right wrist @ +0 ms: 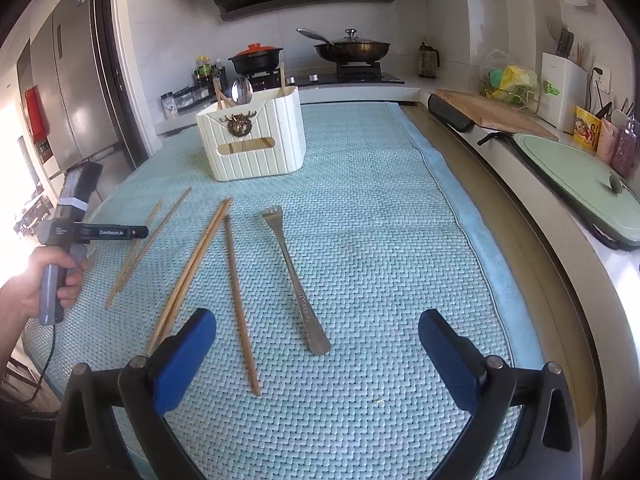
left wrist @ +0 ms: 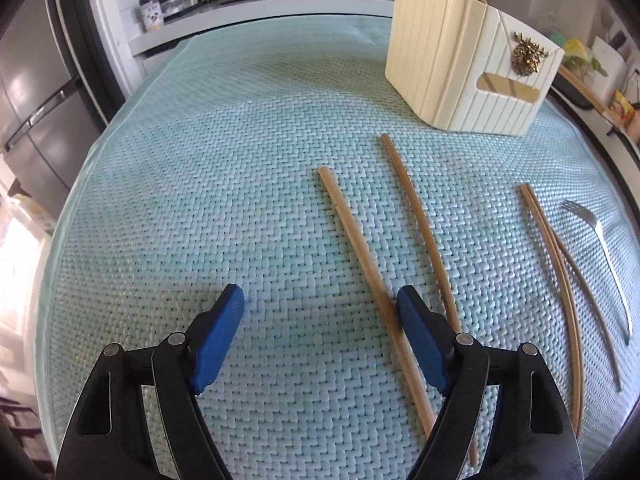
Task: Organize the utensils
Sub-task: 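Close the left tool on a wooden chopstick while the right tool grasps the steel fork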
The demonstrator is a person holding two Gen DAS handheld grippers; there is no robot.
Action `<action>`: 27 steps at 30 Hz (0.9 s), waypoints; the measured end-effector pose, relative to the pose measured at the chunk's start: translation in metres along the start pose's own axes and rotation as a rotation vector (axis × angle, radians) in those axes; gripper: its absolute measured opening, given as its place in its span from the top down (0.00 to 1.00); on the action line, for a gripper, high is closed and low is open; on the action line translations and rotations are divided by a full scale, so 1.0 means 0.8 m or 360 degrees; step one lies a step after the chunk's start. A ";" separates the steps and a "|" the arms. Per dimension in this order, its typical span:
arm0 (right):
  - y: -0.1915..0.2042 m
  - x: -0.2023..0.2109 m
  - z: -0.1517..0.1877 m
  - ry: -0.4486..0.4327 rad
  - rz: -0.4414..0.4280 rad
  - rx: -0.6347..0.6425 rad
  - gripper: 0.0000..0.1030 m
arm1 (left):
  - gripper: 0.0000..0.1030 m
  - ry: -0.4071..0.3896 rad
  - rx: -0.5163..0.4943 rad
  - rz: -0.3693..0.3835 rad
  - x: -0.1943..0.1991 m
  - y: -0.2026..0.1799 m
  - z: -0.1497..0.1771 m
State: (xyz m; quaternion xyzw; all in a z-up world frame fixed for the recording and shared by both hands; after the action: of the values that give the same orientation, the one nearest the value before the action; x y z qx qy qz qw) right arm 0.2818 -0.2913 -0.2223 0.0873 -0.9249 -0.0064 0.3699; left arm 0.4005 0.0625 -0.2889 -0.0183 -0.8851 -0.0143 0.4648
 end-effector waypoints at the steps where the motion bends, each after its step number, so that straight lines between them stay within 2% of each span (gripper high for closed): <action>1: -0.002 -0.008 -0.003 0.0044 0.0014 0.0025 0.00 | 0.22 0.0006 -0.0003 0.0007 0.000 0.001 0.000; 9: 0.031 -0.095 -0.050 0.0254 -0.0171 0.0272 0.05 | 0.23 0.0060 0.0006 0.0055 -0.012 -0.006 -0.024; 12: 0.042 -0.136 -0.065 0.0339 -0.0219 0.0301 0.05 | 0.23 0.0078 0.0046 0.0067 -0.018 -0.002 -0.035; 13: 0.045 -0.150 -0.066 0.0388 -0.0232 0.0308 0.08 | 0.23 0.0082 0.0066 0.0073 -0.019 0.003 -0.037; 14: 0.047 -0.164 -0.069 0.0424 -0.0221 0.0322 0.16 | 0.24 0.0087 0.0090 0.0084 -0.020 0.005 -0.040; 16: 0.053 -0.187 -0.070 0.0488 -0.0200 0.0380 0.25 | 0.24 0.0105 0.0125 0.0081 -0.025 0.011 -0.046; 18: 0.061 -0.207 -0.070 0.0556 -0.0206 0.0416 0.38 | 0.24 0.0130 0.0124 0.0063 -0.030 0.010 -0.052; 21: 0.074 -0.217 -0.079 0.0580 -0.0224 0.0473 0.47 | 0.28 0.0160 0.0066 0.0003 -0.038 0.003 -0.059; 24: 0.085 -0.228 -0.086 0.0609 -0.0237 0.0496 0.55 | 0.44 0.0167 0.0033 0.0015 -0.042 -0.004 -0.069; 26: 0.090 -0.235 -0.091 0.0617 -0.0228 0.0500 0.61 | 0.66 0.0170 0.0016 0.0028 -0.043 -0.008 -0.074; 27: 0.093 -0.237 -0.092 0.0625 -0.0223 0.0503 0.67 | 0.72 0.0168 0.0004 0.0030 -0.042 -0.011 -0.075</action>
State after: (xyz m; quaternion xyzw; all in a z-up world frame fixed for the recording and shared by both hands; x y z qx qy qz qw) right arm 0.4556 -0.1829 -0.2927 0.2074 -0.8167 0.1298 0.5227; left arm 0.4684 0.0507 -0.2828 -0.0253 -0.8591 -0.0096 0.5111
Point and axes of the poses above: each gripper's, at about its wrist camera, not at the fingertips, and x roughly against the way its jaws point, y to its left, z to its underside, the point moved 8 cm from there along -x, roughly the way its jaws point, and after that the axes turned 3 degrees about -y, right-handed, at the moved point
